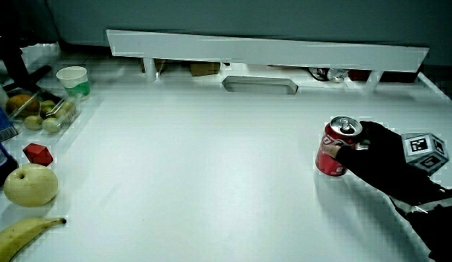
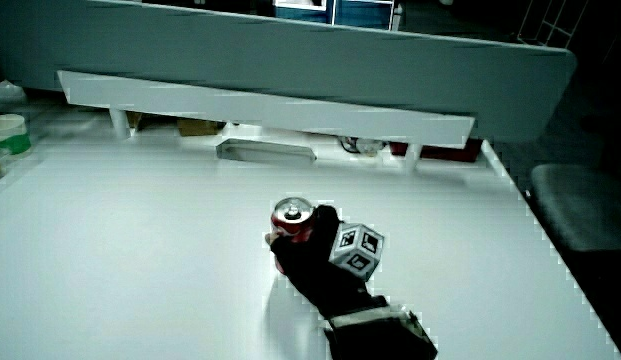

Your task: Pick cola

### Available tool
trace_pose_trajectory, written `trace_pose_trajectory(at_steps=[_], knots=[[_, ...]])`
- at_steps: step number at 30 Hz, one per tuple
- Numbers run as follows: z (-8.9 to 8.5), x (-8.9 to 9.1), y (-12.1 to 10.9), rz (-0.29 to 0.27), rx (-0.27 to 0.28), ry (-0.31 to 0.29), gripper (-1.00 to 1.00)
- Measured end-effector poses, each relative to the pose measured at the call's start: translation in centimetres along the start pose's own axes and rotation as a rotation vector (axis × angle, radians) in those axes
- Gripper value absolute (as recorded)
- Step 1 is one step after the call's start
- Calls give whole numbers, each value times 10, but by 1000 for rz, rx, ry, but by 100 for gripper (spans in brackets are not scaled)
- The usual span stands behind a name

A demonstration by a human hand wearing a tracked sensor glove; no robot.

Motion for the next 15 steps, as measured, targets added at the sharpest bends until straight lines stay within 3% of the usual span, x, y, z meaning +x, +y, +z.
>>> trace_pose_trajectory(at_steps=[15], knots=[[14, -57, -13, 167, 9, 63, 100]])
